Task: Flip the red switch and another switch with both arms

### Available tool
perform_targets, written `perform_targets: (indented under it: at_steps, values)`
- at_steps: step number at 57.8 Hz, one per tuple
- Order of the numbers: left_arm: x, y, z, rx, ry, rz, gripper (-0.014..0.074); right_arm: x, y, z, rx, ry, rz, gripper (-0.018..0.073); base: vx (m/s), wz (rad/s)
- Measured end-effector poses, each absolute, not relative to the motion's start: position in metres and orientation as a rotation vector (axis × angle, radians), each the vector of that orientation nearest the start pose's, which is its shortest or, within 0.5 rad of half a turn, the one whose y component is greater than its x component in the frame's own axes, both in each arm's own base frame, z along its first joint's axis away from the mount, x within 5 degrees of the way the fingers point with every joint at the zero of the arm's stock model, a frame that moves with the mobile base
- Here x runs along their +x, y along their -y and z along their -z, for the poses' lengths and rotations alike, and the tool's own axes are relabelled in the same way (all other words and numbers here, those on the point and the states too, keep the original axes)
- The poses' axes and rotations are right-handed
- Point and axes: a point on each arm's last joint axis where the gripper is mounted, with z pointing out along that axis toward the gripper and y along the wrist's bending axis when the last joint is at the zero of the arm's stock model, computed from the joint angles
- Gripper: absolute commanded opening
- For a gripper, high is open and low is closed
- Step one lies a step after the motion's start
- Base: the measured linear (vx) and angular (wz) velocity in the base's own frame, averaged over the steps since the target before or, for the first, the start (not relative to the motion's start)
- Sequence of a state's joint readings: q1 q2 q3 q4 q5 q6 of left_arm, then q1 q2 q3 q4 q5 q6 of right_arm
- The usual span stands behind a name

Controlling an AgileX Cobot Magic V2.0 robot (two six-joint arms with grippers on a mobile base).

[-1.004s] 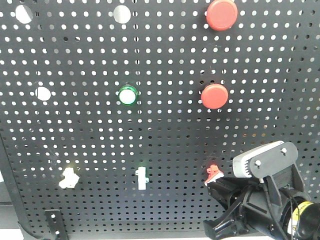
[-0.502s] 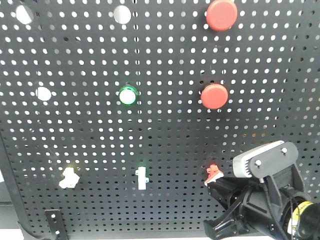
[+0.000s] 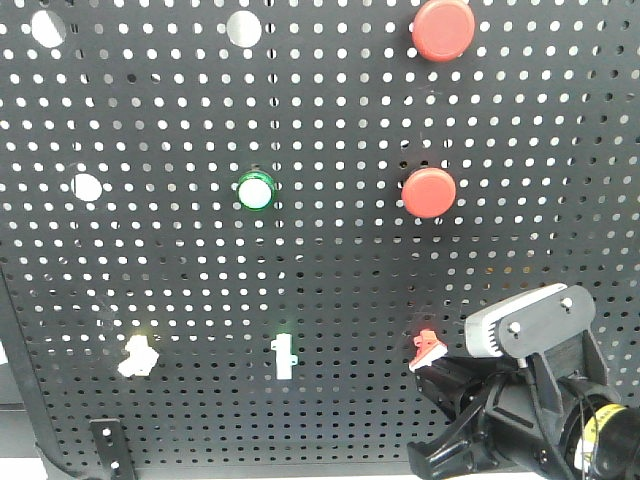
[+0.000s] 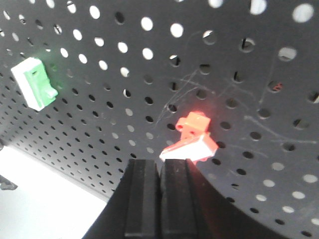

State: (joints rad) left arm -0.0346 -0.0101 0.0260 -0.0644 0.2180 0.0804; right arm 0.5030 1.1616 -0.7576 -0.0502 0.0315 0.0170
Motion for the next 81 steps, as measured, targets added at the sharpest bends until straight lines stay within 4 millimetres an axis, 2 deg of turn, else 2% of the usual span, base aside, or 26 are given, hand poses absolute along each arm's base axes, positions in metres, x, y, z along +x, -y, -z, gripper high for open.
perform_targets:
  at_steps: [10, 17, 23, 28, 32, 40, 47, 53, 59, 65, 81]
  values:
    - [0.056, 0.003, -0.185, 0.055, -1.717, 0.025, 0.0002, 0.221, -0.121, -0.31, -0.554, -1.849, -0.279, -0.0006, 0.0, 0.0]
    - [0.056, 0.003, -0.185, 0.056, -1.717, 0.024, 0.0002, 0.207, -0.113, -0.323, -0.635, -1.798, -0.206, -0.0006, 0.0, 0.0]
    - [0.056, 0.003, -0.185, 0.056, -1.717, 0.024, 0.0002, 0.189, -0.096, -0.338, -0.626, -1.726, -0.162, -0.0006, 0.0, 0.0]
    - [0.056, 0.003, -0.185, 0.057, -1.717, 0.023, 0.0002, 0.172, -0.074, -0.338, -0.53, -1.694, -0.141, -0.0006, 0.0, 0.0]
    - [0.056, 0.003, -0.185, 0.057, -1.717, 0.023, 0.0002, 0.156, -0.054, -0.325, -0.434, -1.69, -0.119, -0.0006, 0.0, 0.0]
    - [0.056, 0.003, -0.185, 0.056, -1.717, 0.023, 0.0002, 0.118, -0.021, -0.282, -0.254, -1.666, -0.036, -0.0006, 0.0, 0.0]
    - [0.056, 0.003, -0.185, 0.056, -1.718, 0.023, 0.0002, 0.088, -0.008, -0.245, -0.167, -1.629, 0.022, -0.0006, 0.0, 0.0]
    - [0.056, 0.003, -0.185, 0.056, -1.72, 0.023, 0.0002, 0.07, -0.004, -0.213, -0.13, -1.592, 0.03, -0.0006, 0.0, 0.0]
    - [0.056, 0.003, -0.185, 0.057, -1.722, 0.023, 0.0002, 0.059, -0.004, -0.201, -0.099, -1.547, 0.004, -0.0006, 0.0, 0.0]
    - [0.056, 0.003, -0.185, 0.057, -1.723, 0.023, 0.0002, 0.057, -0.003, -0.193, -0.113, -1.619, 0.021, -0.0006, 0.0, 0.0]
    - [0.056, 0.003, -0.185, 0.057, -1.723, 0.023, 0.0002, 0.056, -0.003, -0.191, -0.112, -1.64, 0.021, -0.0006, 0.0, 0.0]
